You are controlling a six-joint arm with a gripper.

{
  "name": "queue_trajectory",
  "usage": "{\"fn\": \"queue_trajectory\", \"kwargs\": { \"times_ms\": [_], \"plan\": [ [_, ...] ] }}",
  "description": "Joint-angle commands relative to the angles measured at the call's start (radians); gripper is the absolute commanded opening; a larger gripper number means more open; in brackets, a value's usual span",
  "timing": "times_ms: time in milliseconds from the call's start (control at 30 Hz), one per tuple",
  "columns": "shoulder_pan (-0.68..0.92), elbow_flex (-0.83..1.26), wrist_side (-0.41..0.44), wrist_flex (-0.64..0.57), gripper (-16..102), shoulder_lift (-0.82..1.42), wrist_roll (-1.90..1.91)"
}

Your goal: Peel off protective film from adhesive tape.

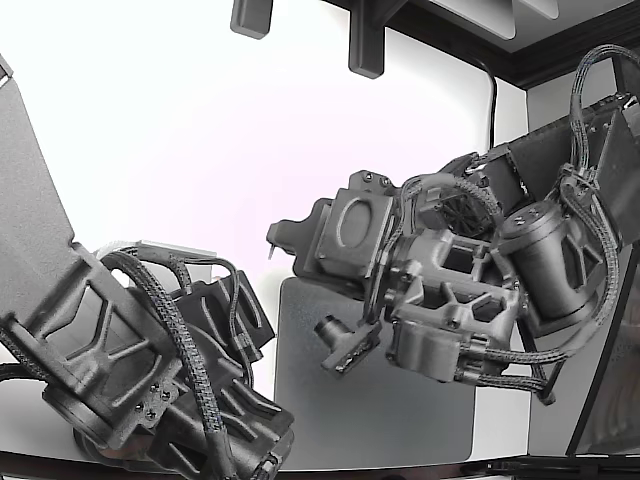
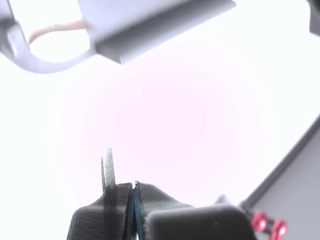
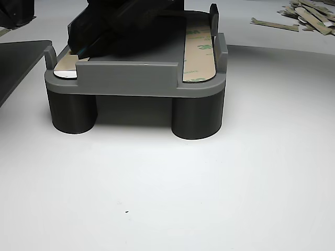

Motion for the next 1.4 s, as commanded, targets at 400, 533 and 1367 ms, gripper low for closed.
{"fn": "queue_trajectory", "kwargs": {
  "times_ms": [400,533,1367],
  "plan": [
    [-0.365,-0.003,-0.333,-0.114,90,0.463,0.342],
    [-0.683,0.13,-0.692,-0.261,65,0.604,0.462],
    [-0.891,0.357,-0.807,-0.19,100,0.729,0.792]
  ]
}}
